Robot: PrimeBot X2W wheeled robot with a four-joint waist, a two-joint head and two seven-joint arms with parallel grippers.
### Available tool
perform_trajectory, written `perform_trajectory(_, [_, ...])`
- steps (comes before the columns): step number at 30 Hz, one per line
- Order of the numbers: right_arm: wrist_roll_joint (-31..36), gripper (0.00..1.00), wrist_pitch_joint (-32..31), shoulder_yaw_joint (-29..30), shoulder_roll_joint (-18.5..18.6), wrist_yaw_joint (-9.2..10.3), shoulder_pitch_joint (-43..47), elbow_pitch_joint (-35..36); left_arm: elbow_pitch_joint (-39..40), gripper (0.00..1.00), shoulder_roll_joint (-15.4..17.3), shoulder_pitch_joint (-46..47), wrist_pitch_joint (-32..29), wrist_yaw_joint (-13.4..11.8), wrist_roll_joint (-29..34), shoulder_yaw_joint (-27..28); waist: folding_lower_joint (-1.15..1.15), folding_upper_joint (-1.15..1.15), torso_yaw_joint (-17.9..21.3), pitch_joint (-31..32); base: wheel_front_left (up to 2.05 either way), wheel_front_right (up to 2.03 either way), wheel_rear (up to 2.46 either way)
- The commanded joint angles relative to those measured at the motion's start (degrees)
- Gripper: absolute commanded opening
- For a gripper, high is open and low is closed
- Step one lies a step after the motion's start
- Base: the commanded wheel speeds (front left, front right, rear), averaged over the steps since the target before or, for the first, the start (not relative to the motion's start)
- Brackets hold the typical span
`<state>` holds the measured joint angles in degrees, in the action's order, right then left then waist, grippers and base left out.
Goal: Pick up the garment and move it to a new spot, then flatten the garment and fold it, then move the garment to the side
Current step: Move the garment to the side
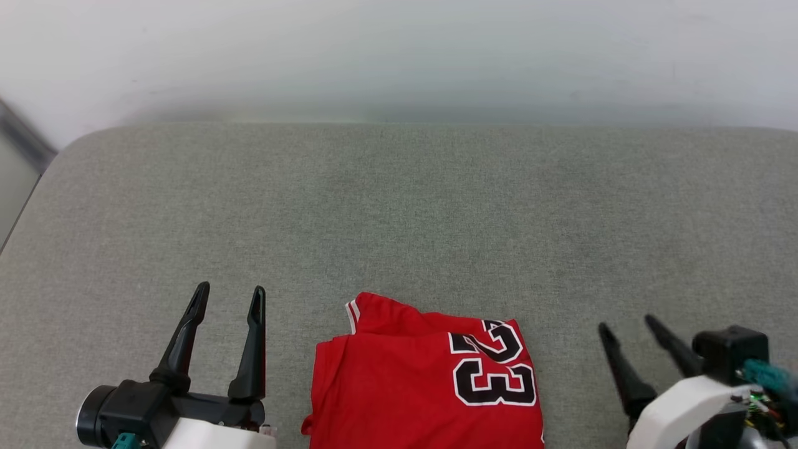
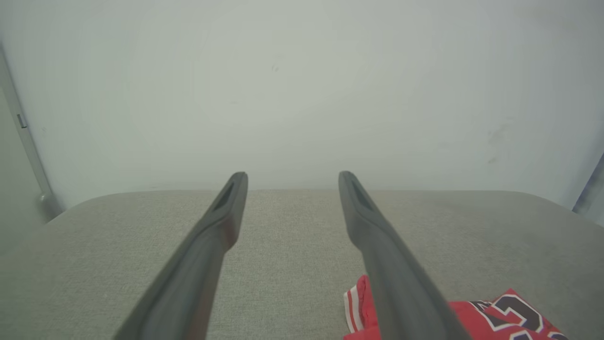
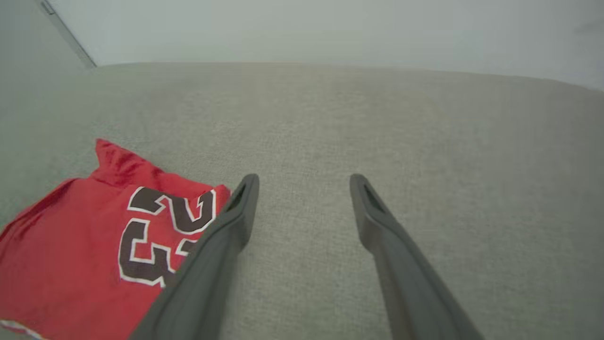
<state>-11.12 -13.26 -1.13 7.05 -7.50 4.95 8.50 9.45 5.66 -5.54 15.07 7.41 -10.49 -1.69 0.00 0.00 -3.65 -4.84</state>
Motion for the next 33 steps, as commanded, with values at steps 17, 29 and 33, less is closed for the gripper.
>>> perform_trajectory(17, [-9.4, 1.0, -43.6, -5.5, -0.4, 0.02, -3.5, 6.2, -1.2, 1.0, -0.5, 4.0, 0.1, 0.0, -0.7, -3.3, 0.0, 0.0, -5.5, -5.1, 0.0, 0.0, 0.0])
perform_trajectory(29, [-8.3, 1.0, -45.1, -7.9, -3.8, 0.02, -8.6, -5.5, -1.9, 1.0, -0.8, 5.4, 0.1, 0.0, -0.6, -4.4, 0.0, 0.0, -9.9, -6.9, 0.0, 0.0, 0.0])
perform_trajectory(33, [-7.5, 1.0, -44.7, -9.5, -4.2, 0.01, -9.1, -9.9, -2.1, 1.0, -0.7, 5.5, 0.1, 0.0, -0.6, -4.6, 0.0, 0.0, -10.7, -6.8, 0.0, 0.0, 0.0])
